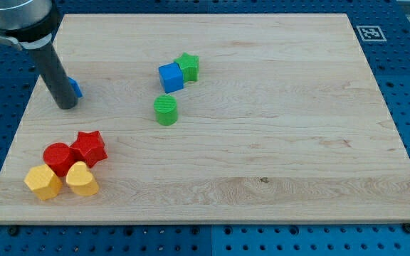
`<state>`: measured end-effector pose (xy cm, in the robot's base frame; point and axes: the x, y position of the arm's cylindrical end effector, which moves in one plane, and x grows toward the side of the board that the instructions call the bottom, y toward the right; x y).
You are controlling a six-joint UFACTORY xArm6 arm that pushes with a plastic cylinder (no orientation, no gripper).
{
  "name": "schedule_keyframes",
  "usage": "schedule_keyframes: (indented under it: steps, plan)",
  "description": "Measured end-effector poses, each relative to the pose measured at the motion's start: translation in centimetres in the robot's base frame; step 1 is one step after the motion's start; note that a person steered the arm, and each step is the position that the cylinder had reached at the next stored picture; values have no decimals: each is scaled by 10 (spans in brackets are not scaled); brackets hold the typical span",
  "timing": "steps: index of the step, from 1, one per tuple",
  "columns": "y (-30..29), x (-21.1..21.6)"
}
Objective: Push the blue triangle to the top left
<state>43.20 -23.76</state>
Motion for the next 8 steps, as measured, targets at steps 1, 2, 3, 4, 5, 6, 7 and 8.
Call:
schedule_keyframes:
  steps: [1,2,3,4,5,6,7,8]
  plan:
    - [-31,0]
    - [-51,-2]
    - [-52,-26]
    - [-48,-47]
    - [-44,-47]
    - [-44,-32]
    - [-36,-19]
    - [-15,-21]
